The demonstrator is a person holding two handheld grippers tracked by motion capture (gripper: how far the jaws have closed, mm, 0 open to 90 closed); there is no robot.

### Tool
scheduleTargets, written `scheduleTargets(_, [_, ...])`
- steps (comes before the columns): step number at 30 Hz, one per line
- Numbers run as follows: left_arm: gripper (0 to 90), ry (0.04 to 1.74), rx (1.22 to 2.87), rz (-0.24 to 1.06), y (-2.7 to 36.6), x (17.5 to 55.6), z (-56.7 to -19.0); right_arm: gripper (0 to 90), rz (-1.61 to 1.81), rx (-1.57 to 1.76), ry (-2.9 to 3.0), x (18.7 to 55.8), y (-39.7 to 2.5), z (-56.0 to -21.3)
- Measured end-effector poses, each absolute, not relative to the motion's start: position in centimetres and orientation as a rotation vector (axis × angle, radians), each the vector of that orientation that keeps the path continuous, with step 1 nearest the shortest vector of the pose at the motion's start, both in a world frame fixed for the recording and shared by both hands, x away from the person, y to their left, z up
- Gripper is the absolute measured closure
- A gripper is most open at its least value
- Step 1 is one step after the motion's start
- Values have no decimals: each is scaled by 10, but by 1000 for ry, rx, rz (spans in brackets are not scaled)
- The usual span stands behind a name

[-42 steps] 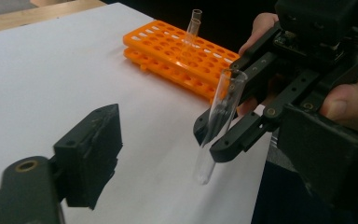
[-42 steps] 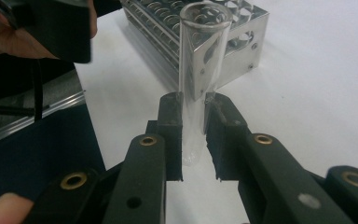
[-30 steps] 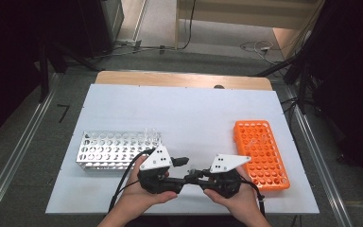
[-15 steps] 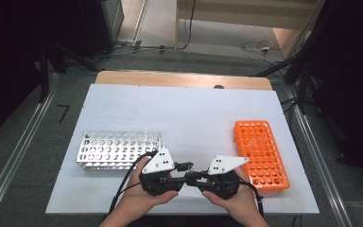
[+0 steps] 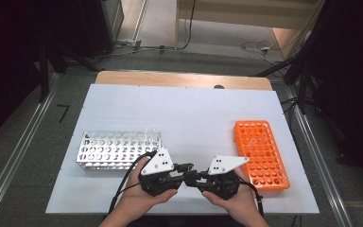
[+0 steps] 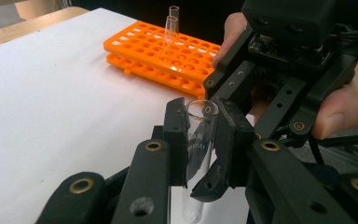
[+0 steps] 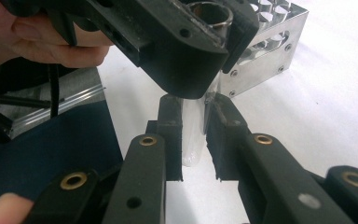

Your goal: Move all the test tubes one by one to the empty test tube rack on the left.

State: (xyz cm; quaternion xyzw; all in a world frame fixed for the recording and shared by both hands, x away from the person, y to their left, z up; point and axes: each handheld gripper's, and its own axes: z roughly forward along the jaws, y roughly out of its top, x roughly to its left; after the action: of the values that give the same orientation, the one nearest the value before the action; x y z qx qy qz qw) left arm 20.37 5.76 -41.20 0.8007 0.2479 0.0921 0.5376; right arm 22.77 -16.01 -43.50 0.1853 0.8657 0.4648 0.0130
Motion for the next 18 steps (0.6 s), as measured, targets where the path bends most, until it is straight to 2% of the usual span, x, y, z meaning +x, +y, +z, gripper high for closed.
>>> scheduleTargets(11, [762, 585, 1901, 226, 59, 204, -411, 724, 1470, 587, 2694, 228, -161, -435])
scheduleTargets(18, [763, 595, 1890, 236, 62, 205, -410, 539, 1513, 598, 2668, 229, -164, -434])
